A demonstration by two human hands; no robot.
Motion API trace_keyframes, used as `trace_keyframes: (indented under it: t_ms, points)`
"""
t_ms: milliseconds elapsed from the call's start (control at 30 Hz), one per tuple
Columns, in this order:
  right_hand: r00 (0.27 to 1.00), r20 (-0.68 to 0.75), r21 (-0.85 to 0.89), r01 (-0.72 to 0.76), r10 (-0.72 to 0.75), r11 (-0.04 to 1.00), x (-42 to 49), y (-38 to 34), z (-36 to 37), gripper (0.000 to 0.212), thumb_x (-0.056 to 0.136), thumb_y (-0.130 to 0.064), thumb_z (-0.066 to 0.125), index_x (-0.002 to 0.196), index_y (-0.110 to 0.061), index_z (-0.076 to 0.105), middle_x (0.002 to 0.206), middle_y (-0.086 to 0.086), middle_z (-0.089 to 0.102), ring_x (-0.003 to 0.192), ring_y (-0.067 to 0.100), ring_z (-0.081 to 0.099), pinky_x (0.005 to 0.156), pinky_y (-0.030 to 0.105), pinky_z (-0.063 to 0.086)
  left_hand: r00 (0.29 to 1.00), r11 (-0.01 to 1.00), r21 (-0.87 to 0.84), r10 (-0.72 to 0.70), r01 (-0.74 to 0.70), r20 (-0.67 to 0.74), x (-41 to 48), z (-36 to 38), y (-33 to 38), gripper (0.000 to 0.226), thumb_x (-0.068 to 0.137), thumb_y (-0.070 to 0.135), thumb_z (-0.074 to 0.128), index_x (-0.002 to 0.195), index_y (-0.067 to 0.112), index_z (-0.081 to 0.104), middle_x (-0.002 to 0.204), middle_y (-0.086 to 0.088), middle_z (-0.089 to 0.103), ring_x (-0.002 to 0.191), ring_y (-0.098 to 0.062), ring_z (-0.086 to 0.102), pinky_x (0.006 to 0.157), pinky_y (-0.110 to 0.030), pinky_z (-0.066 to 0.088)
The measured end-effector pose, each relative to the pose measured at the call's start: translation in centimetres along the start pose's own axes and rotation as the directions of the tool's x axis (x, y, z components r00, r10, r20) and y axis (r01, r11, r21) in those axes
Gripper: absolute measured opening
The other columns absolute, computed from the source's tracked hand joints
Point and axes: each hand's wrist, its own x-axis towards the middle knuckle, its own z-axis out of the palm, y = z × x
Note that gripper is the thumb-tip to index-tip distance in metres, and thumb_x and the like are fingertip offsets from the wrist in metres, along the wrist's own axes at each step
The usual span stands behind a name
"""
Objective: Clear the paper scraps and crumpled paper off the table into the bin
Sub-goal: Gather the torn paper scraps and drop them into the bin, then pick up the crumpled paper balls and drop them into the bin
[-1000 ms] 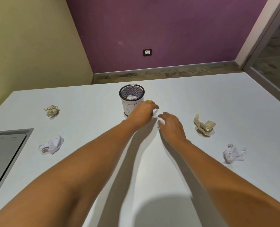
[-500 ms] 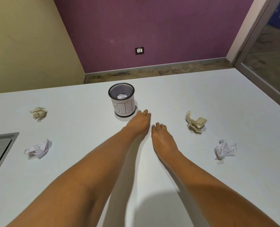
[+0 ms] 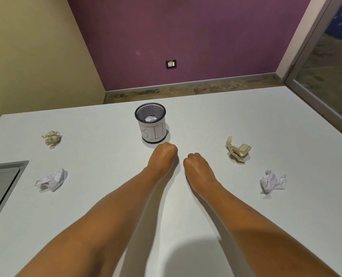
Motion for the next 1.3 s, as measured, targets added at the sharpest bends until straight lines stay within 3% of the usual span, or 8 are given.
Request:
trace_keyframes:
  t_ms: [133,200,367,533,700,867,1133,1300]
  points:
    - [0.999,-0.017,-0.005,-0.042,0.042,0.999,0.4,0.0,-1.2,0.039,0.087,0.012,0.041,0.057,-0.011,0.035,0.061,0.001,0.03,0.074,0.019,0.039,0.058,0.026,0.029,0.993,0.985,-0.173,-0.024,0.003,-0.115,-1.3,-1.0,-0.9,0.027,0.083,-0.007,0.048,0.1,-0.003,0.068,0.105,-0.023,0.068,0.099,-0.033,0.062,0.083,-0.034,0.045]
    - [0.996,-0.07,0.056,-0.045,0.049,0.997,0.9,-0.1,-2.1,0.03,0.087,0.012,0.04,0.065,-0.006,0.048,0.068,0.007,0.039,0.074,0.021,0.044,0.057,0.027,0.029,0.971,0.967,-0.254,-0.067,0.007,-0.231,-1.6,-2.6,-1.4,0.027,0.085,-0.004,0.051,0.105,0.002,0.069,0.11,-0.016,0.07,0.103,-0.027,0.064,0.091,-0.027,0.044]
    - [0.944,-0.259,0.418,-0.081,0.204,0.905,4.5,-1.9,-6.1,0.025,0.084,0.011,0.042,0.094,0.009,0.065,0.098,0.021,0.067,0.093,0.035,0.063,0.081,0.042,0.053,0.809,0.879,-0.468,-0.34,0.091,-0.479,-0.5,-7.7,-3.3,0.022,0.083,-0.002,0.058,0.1,0.001,0.071,0.102,-0.018,0.072,0.094,-0.031,0.067,0.094,-0.038,0.051]
    - [0.936,-0.243,0.551,-0.081,0.253,0.83,8.0,-4.1,-9.2,0.023,0.087,0.005,0.051,0.095,-0.004,0.071,0.103,0.015,0.068,0.094,0.03,0.063,0.084,0.035,0.055,0.801,0.813,-0.54,-0.466,0.22,-0.376,1.1,-9.9,-5.2,0.025,0.085,-0.003,0.051,0.103,-0.002,0.069,0.106,-0.02,0.071,0.098,-0.029,0.066,0.092,-0.029,0.05]
    - [0.964,-0.1,0.538,-0.154,0.245,0.829,11.3,-5.0,-10.9,0.023,0.089,-0.002,0.057,0.108,-0.007,0.068,0.117,0.013,0.064,0.103,0.028,0.062,0.091,0.032,0.052,0.876,0.834,-0.485,-0.417,0.263,-0.241,2.4,-10.9,-5.9,0.027,0.085,-0.007,0.046,0.099,-0.004,0.07,0.106,-0.021,0.07,0.097,-0.031,0.064,0.084,-0.034,0.051]
    - [0.95,-0.095,0.652,-0.166,0.297,0.739,11.8,-5.4,-10.1,0.03,0.09,0.001,0.053,0.119,-0.006,0.061,0.125,0.014,0.059,0.103,0.025,0.059,0.086,0.029,0.048,0.886,0.811,-0.513,-0.425,0.282,-0.185,2.8,-11.3,-5.8,0.033,0.085,-0.008,0.045,0.111,-0.001,0.065,0.115,-0.022,0.065,0.107,-0.032,0.06,0.093,-0.034,0.048]
    - [0.918,-0.232,0.671,-0.088,0.322,0.736,9.6,-3.9,-8.2,0.027,0.088,0.006,0.051,0.105,-0.006,0.067,0.108,0.014,0.067,0.096,0.026,0.062,0.078,0.024,0.046,0.864,0.791,-0.543,-0.456,0.281,-0.216,2.3,-10.9,-5.2,0.034,0.091,-0.004,0.042,0.12,0.002,0.06,0.127,-0.018,0.06,0.117,-0.03,0.056,0.1,-0.034,0.044]
    - [0.904,-0.206,0.717,-0.12,0.374,0.686,5.8,-3.4,-5.5,0.029,0.086,0.006,0.044,0.1,-0.006,0.067,0.102,0.015,0.067,0.092,0.031,0.063,0.082,0.04,0.052,0.798,0.791,-0.586,-0.463,0.177,-0.384,-0.2,-9.1,-3.1,0.039,0.083,-0.007,0.042,0.112,0.007,0.066,0.118,-0.017,0.065,0.108,-0.029,0.06,0.098,-0.035,0.045]
